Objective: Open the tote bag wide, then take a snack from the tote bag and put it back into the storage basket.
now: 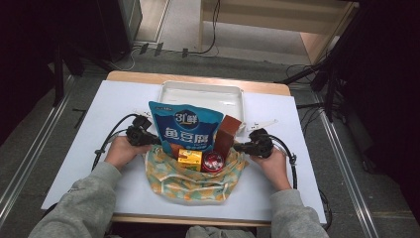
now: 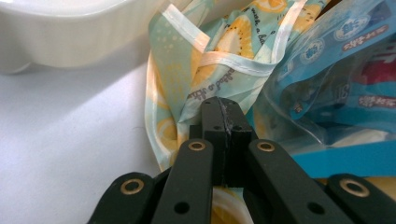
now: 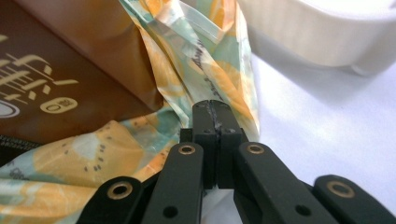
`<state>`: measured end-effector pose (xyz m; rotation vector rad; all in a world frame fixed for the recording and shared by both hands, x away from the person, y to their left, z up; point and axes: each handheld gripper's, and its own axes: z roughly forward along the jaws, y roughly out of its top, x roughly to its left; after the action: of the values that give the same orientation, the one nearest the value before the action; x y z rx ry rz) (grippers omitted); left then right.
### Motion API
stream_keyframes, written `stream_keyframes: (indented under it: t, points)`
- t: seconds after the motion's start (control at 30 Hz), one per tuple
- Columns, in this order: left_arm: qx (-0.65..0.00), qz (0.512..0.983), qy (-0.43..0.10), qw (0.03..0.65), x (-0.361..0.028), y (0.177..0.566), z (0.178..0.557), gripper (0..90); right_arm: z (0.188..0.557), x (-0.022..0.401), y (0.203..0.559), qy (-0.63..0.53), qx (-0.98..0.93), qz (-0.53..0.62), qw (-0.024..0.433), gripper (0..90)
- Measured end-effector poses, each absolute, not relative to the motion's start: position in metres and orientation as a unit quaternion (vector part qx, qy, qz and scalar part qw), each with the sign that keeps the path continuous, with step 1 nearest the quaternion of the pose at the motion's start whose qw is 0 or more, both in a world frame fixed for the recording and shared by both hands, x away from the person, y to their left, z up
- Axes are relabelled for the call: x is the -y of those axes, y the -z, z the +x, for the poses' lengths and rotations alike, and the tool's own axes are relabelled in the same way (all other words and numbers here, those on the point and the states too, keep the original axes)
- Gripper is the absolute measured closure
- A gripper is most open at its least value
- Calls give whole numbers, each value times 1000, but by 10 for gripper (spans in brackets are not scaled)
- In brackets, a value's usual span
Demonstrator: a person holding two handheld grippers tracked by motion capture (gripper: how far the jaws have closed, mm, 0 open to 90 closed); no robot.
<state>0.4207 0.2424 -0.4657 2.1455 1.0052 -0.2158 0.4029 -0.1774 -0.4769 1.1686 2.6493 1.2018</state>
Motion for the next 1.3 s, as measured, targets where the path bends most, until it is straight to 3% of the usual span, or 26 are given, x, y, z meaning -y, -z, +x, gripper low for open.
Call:
stream_keyframes:
  t: [0.3,0.43,0.57,0.8,1.3]
  points:
    - [-386,835,83,383,-244,457,419,862,400,181,468,-390,-840,377,7,877]
    - [-377,835,70,395,-245,448,416,801,397,186,459,-405,-833,377,15,809]
    - [-371,838,66,394,-250,439,412,672,395,189,453,-407,-831,378,28,724]
    - [-367,834,71,406,-261,426,407,592,392,195,445,-416,-824,383,30,632]
    - [-350,835,68,419,-268,408,395,533,388,198,440,-416,-822,388,26,522]
